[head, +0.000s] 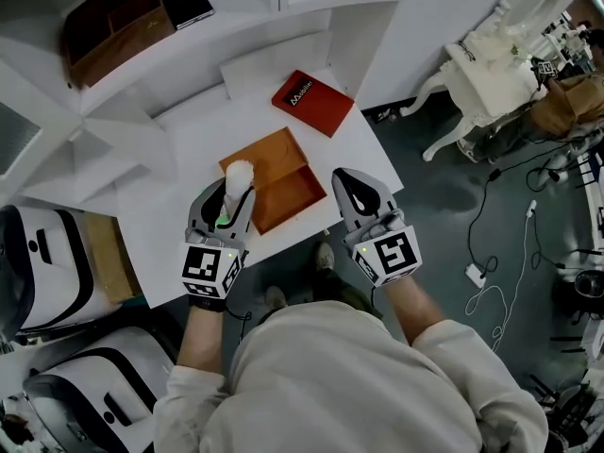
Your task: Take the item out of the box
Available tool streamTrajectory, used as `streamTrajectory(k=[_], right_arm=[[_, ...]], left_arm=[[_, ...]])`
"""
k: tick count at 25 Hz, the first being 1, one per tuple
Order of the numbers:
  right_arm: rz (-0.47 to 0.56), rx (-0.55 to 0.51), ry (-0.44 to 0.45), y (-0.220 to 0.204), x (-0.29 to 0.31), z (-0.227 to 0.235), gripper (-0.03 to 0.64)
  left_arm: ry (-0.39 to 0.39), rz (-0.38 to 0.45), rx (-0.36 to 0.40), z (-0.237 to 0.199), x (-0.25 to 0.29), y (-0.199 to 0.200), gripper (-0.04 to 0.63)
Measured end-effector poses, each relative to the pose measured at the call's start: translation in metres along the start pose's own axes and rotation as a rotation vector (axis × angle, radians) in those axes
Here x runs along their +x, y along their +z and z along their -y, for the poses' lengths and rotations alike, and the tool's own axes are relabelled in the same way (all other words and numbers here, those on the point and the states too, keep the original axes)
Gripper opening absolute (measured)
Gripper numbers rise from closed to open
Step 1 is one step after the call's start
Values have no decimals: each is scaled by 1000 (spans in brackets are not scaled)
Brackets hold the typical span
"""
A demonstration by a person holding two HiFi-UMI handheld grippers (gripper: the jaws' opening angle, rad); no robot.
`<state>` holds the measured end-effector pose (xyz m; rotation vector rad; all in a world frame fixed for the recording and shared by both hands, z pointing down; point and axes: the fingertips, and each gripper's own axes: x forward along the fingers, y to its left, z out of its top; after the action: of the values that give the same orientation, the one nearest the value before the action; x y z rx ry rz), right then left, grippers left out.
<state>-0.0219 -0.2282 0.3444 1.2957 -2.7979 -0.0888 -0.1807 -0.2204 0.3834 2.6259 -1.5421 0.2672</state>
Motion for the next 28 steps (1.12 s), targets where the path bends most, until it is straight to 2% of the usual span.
streamTrajectory(k=[4, 15, 28], right_arm=[[2, -6, 6, 5, -3, -13, 23], [-1, -12, 9, 9, -13, -34, 23], [8, -11, 7, 11, -20, -37, 22]], left_arm=[[13, 73, -11, 0, -19, 17, 178], [30, 185, -55, 3, -59, 40, 178], [23, 179, -30, 11, -62, 42, 178]])
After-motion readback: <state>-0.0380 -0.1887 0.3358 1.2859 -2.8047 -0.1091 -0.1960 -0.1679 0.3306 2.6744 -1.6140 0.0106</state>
